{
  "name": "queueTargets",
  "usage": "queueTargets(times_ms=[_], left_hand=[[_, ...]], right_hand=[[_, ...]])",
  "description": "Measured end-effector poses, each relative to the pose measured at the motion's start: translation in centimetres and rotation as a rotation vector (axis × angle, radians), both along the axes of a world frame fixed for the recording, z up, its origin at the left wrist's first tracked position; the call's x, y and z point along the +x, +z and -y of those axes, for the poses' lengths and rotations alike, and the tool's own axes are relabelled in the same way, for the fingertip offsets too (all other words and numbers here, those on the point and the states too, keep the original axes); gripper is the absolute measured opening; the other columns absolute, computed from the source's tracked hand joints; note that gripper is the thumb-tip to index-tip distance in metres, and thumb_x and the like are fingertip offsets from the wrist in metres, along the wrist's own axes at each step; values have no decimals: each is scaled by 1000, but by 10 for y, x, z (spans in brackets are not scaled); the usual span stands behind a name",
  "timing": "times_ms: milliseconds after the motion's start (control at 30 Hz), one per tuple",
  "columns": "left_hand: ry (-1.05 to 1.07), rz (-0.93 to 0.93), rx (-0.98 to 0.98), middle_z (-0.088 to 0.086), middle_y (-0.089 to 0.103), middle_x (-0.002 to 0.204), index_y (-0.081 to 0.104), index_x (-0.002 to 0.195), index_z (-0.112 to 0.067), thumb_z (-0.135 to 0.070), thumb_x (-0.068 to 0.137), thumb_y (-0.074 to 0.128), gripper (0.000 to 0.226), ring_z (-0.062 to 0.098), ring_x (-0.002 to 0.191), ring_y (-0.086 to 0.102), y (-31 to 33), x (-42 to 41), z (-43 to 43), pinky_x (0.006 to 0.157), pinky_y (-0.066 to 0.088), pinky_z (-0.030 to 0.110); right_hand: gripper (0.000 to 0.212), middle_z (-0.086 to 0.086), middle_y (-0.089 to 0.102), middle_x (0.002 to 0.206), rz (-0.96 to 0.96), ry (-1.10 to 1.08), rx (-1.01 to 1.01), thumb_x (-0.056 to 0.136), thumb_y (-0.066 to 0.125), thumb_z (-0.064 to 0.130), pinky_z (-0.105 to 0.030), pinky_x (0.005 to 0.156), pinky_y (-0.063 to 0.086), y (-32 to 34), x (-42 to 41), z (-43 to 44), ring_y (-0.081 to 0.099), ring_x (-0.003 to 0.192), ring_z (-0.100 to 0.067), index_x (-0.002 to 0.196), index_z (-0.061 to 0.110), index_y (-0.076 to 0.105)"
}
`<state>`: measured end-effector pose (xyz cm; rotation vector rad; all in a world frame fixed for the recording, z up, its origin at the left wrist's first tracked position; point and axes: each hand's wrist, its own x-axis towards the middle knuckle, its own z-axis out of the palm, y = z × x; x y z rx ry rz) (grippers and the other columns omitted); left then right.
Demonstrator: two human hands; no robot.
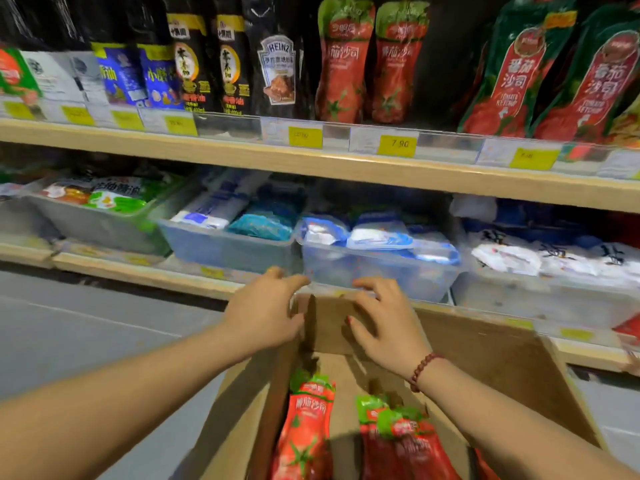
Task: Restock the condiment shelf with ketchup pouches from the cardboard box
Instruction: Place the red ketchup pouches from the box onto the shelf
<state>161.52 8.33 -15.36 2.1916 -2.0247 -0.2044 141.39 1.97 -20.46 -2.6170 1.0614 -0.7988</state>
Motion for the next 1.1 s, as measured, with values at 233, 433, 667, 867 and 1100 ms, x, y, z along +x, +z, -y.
queueTargets(times_ms=[233, 433, 667, 867, 1100], left_hand=[[74, -69, 139, 7, 35, 148, 15, 140, -55, -49, 79, 57, 75, 27, 118, 54, -71, 11, -39, 93, 48, 37], [69, -340, 24, -5, 42, 144, 11, 136, -63, -36, 83, 57, 75, 16, 116, 53, -88, 15, -47, 90, 51, 33], [106, -617, -35, -17, 53, 127, 26, 132, -64, -39, 76, 51, 66, 3, 112, 52, -100, 14, -50, 90, 52, 31], [132, -660, -56, -25, 50, 119, 29, 130, -65, -42, 74, 49, 63, -13, 103, 47, -107, 13, -48, 83, 46, 16], [124, -643, -70, -19, 52, 122, 29, 129, -65, -41, 75, 48, 62, -7, 103, 50, -107, 13, -49, 85, 48, 19]], right_hand=[[48, 7, 46, 120, -213, 33, 382, 77, 62, 47, -25, 97, 34, -87, 4, -18, 38, 114, -12, 122, 33, 53], [69, 5, 33, 139, -366, 14, 661, 70, 67, 55, -29, 108, 23, -136, 19, -25, 24, 133, -14, 132, 45, 40], [78, -7, 7, 157, -547, 98, 669, 73, 56, 67, -39, 116, 14, -159, 34, -22, 5, 144, -24, 141, 50, 21], [69, -5, 28, 150, -531, 164, 710, 74, 58, 63, -41, 112, 24, -158, 34, -23, 26, 137, -25, 135, 36, 40], [64, 1, 43, 117, -515, 117, 599, 61, 74, 55, -31, 97, 26, -142, 44, -26, 34, 110, -18, 119, 46, 47]])
